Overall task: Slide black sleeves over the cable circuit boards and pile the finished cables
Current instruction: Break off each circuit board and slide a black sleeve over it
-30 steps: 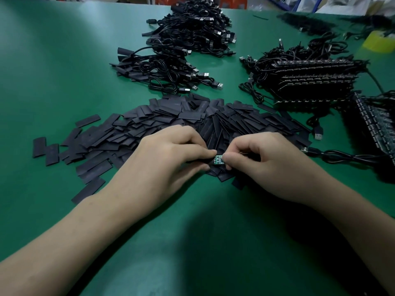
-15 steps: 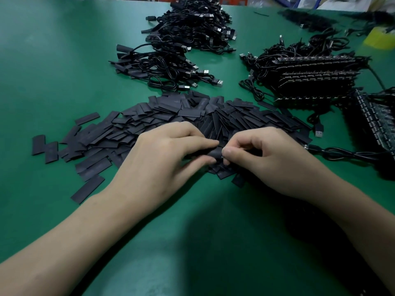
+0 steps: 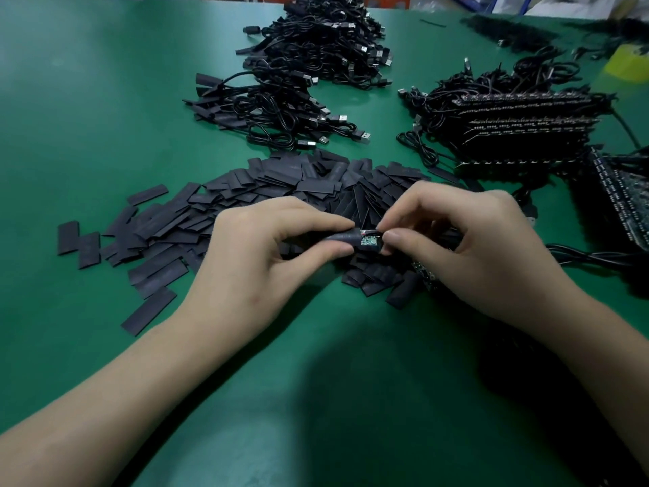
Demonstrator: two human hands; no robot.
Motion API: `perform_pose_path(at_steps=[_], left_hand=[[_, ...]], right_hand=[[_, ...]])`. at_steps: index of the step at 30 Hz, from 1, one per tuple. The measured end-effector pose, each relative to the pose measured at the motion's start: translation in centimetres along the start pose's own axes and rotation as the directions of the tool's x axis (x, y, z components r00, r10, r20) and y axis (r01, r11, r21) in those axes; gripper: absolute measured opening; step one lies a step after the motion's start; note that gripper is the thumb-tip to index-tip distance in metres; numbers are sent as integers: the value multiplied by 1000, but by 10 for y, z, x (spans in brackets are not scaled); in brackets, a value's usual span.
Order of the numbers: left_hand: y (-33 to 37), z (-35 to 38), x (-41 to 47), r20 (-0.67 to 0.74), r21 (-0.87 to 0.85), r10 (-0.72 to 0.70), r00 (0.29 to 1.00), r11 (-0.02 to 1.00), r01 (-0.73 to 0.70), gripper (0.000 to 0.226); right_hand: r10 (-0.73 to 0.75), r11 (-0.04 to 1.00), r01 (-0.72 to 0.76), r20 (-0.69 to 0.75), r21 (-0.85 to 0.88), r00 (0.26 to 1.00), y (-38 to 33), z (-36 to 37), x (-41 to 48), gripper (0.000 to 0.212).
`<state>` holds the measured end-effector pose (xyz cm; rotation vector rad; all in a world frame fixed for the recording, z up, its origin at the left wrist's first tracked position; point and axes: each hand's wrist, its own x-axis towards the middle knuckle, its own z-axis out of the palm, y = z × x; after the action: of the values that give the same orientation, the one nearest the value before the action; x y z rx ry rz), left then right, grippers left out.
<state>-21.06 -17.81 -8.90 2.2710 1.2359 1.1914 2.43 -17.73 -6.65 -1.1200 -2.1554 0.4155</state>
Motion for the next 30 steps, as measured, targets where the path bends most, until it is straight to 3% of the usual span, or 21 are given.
perform_pose_path(at_steps=[10,18,23,30], left_hand=[[4,4,-2,1,-95,-46,999,994,46,20],[3,7,-2,81,-348,-228,970,906,241,18],[5,9,-3,98,-340,-209,973,912,230,18],[7,7,-3,-50,-277,-136,989,954,117,20]], right_hand=[[-120,991,114,-93,-71,988,1,2,-2,3],[-156,983,145,-96,-111,983,0,1,-2,4],[-159,983,147,-105,-114,982,-4,5,-4,4],[-93,995,85,-151,-60,984,-4,2,-2,11]])
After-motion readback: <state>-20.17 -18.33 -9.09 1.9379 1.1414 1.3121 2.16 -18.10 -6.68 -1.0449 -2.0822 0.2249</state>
